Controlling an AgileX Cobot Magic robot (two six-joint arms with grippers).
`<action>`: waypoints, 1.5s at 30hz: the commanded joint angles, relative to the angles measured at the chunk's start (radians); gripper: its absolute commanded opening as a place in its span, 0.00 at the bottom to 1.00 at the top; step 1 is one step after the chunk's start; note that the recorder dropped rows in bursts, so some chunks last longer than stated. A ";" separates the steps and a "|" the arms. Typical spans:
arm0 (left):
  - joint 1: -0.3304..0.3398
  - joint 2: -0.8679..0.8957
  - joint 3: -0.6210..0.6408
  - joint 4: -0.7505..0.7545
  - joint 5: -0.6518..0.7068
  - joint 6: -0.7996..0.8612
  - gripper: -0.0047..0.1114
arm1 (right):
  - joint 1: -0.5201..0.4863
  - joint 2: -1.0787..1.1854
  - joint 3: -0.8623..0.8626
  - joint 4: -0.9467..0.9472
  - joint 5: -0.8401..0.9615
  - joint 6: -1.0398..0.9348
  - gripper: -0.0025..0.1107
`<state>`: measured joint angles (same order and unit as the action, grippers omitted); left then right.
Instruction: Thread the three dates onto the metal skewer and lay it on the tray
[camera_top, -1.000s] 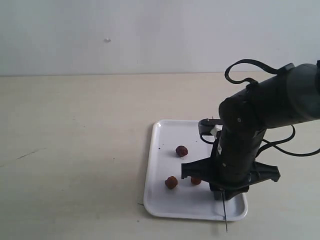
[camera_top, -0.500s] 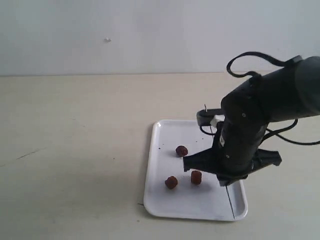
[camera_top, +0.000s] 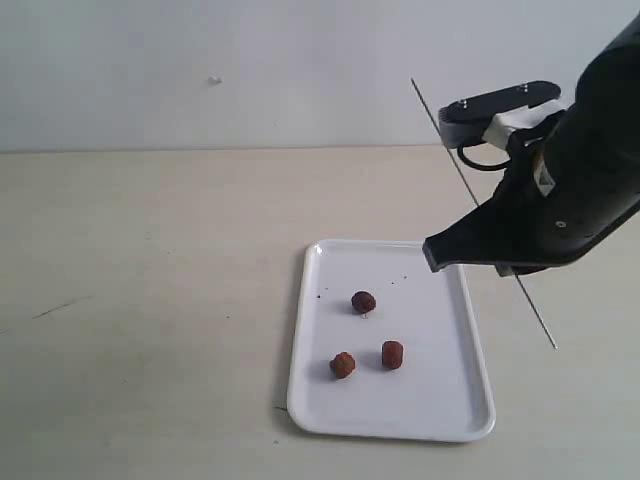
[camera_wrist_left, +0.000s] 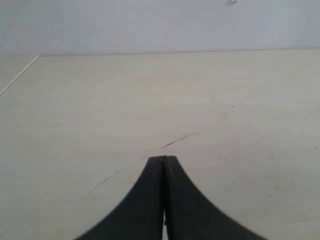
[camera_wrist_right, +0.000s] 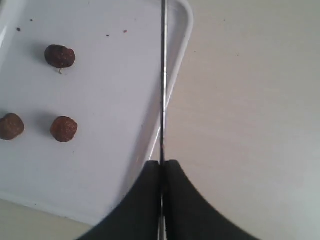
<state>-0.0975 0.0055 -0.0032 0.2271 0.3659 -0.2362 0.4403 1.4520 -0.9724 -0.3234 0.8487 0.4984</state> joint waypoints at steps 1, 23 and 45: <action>0.003 -0.006 0.003 0.000 -0.005 -0.005 0.04 | 0.001 -0.049 0.015 -0.005 -0.063 -0.035 0.02; 0.003 -0.006 0.003 0.022 -0.564 -0.239 0.04 | 0.001 -0.068 0.041 -0.091 -0.250 -0.148 0.02; -0.010 1.088 -1.097 -0.397 0.220 0.035 0.04 | 0.001 -0.068 0.041 -0.098 -0.173 -0.148 0.02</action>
<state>-0.0915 0.8957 -0.9856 -0.1530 0.3707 -0.2256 0.4403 1.3922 -0.9361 -0.4124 0.6367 0.3545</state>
